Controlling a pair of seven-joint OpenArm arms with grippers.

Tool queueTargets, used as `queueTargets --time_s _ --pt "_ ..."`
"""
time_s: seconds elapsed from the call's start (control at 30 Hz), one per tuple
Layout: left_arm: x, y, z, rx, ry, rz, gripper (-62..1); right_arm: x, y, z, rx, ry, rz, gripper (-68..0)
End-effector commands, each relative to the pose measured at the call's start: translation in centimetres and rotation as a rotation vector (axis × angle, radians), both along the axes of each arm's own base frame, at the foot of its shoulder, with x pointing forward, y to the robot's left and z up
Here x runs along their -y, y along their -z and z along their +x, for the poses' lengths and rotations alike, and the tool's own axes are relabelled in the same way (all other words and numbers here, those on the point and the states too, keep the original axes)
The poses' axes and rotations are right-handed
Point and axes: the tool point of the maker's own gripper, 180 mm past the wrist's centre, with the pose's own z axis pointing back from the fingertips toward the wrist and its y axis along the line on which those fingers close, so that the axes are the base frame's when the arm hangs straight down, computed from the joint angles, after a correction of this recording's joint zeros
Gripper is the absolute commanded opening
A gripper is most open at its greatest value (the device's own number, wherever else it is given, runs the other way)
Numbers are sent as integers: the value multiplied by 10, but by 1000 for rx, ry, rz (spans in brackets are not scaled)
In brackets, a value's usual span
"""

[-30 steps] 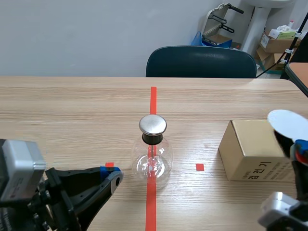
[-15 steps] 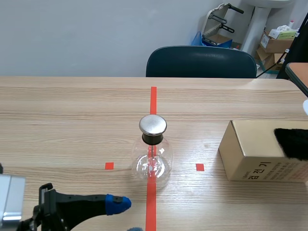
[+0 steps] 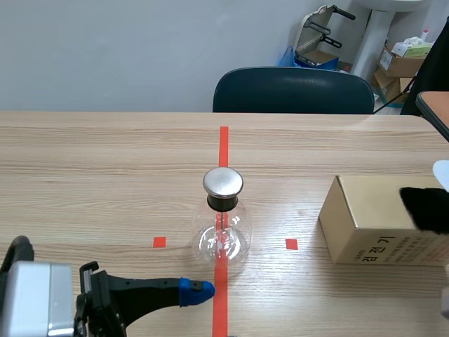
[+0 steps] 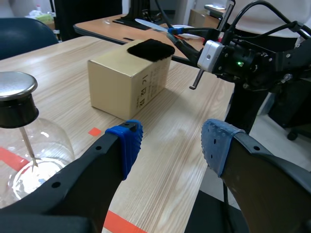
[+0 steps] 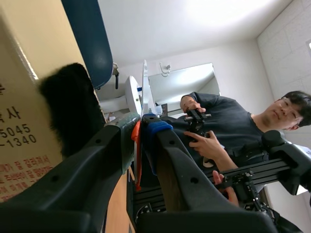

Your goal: Do the electroscope experiment

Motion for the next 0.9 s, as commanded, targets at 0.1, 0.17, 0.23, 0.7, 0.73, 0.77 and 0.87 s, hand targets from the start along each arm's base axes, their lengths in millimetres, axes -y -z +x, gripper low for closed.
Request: queueTargets --time_s 0.1,0.17,0.23,0.7,0.73,0.77,0.87 --pt "0 -14 15 58 -35 -37 -307 4 -4 3 34 5 -60 -667" --pt "1 -17 16 67 -38 -45 -307 5 3 1 7 6 -61 -667" --pt "3 -17 18 73 -48 -47 -307 7 11 -1 -20 13 -65 -667" --pt "9 -17 39 106 -137 -13 -307 20 31 0 -123 62 -145 -667" --pt "9 -17 39 106 -138 -14 -307 19 33 -1 -133 55 -158 -667" --pt "9 -17 39 107 -137 -12 -307 18 35 -2 -143 45 -168 -667" --pt "9 -16 40 105 -138 -7 -307 11 39 -8 -163 -12 -192 -667"
